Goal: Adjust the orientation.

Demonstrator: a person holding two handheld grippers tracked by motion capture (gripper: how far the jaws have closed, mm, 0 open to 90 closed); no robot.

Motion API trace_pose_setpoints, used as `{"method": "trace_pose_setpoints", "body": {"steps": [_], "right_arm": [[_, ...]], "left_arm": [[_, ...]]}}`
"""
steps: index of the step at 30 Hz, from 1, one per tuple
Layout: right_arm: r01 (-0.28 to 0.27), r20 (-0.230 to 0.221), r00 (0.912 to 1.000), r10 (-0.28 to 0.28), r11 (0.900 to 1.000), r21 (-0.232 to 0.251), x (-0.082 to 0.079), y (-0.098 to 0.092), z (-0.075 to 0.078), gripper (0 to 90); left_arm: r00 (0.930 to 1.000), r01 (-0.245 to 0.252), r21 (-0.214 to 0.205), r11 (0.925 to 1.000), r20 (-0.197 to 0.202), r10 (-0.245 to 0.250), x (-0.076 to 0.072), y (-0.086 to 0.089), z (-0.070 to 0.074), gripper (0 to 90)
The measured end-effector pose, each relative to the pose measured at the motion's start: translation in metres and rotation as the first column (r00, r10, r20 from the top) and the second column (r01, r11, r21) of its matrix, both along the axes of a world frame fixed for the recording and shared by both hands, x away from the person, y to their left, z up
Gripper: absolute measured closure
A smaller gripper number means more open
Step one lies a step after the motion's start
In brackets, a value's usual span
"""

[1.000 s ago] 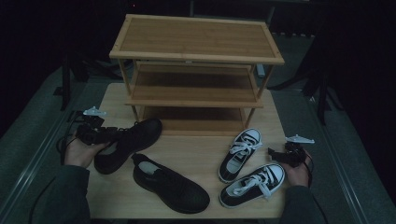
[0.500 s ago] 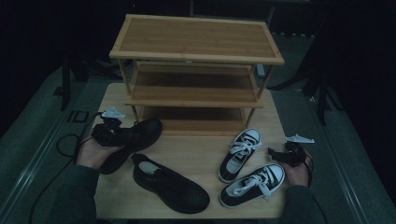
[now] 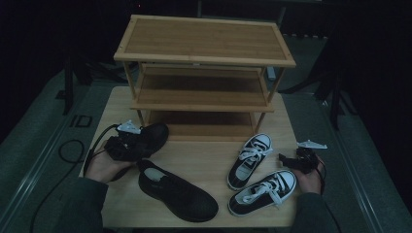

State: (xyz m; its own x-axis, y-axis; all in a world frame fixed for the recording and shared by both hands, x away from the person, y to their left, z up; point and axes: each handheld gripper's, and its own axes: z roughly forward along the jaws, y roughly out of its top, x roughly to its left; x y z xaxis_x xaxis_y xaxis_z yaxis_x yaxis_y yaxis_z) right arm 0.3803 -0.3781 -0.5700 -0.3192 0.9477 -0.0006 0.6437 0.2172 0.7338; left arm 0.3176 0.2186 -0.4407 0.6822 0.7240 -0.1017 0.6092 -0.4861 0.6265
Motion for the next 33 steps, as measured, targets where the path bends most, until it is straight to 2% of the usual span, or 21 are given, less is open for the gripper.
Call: {"method": "trace_pose_setpoints", "body": {"steps": [2,5,10,16,20,21,22,23,24,27,30,33], "right_arm": [[0.0,0.0,1.0,0.0,1.0,0.0,0.0,0.0,0.0,14.9],[0.0,0.0,1.0,0.0,1.0,0.0,0.0,0.0,0.0,14.9],[0.0,0.0,1.0,0.0,1.0,0.0,0.0,0.0,0.0,14.9],[0.0,0.0,1.0,0.0,1.0,0.0,0.0,0.0,0.0,14.9],[0.0,0.0,1.0,0.0,1.0,0.0,0.0,0.0,0.0,14.9],[0.0,0.0,1.0,0.0,1.0,0.0,0.0,0.0,0.0,14.9],[0.0,0.0,1.0,0.0,1.0,0.0,0.0,0.0,0.0,14.9],[0.0,0.0,1.0,0.0,1.0,0.0,0.0,0.0,0.0,14.9],[0.0,0.0,1.0,0.0,1.0,0.0,0.0,0.0,0.0,14.9],[0.0,0.0,1.0,0.0,1.0,0.0,0.0,0.0,0.0,14.9],[0.001,0.0,1.0,-0.001,1.0,0.0,0.0,0.0,0.0,14.9],[0.001,-0.001,1.0,-0.001,1.0,0.001,0.001,0.0,0.0,14.9]], "left_arm": [[1.0,0.004,0.0,1.0,-0.005,-0.004,-0.003,0.001,-0.001,59.6],[0.9999,0.015,-0.026,0.9996,0.0,-0.015,-0.009,0.003,0.0,57.4],[0.9996,0.029,-0.03,0.9991,0.001,-0.029,-0.015,0.004,0.0,55.5],[0.999,0.04,0.001,0.9992,-0.017,-0.04,-0.015,0.002,-0.008,56.0],[0.9983,0.051,0.01,0.9987,-0.029,-0.05,-0.014,0.0,-0.012,62.4],[0.998,0.056,0.01,0.9984,-0.031,-0.055,-0.014,-0.001,-0.013,70.5],[0.9978,0.06,0.015,0.9981,-0.028,-0.06,-0.014,-0.002,-0.013,70.5],[0.9982,0.056,0.016,0.9983,-0.022,-0.056,-0.014,-0.003,-0.013,82.4],[0.9982,0.056,0.016,0.9983,-0.022,-0.056,-0.014,-0.003,-0.013,84.5],[0.9984,0.05,0.031,0.9983,-0.027,-0.049,-0.015,-0.003,-0.011,85.5],[0.9988,0.04,0.03,0.9988,-0.028,-0.039,-0.016,0.0,-0.011,85.7],[0.9995,0.001,0.021,0.9998,-0.032,0.0,-0.017,0.009,-0.011,85.7]]}}
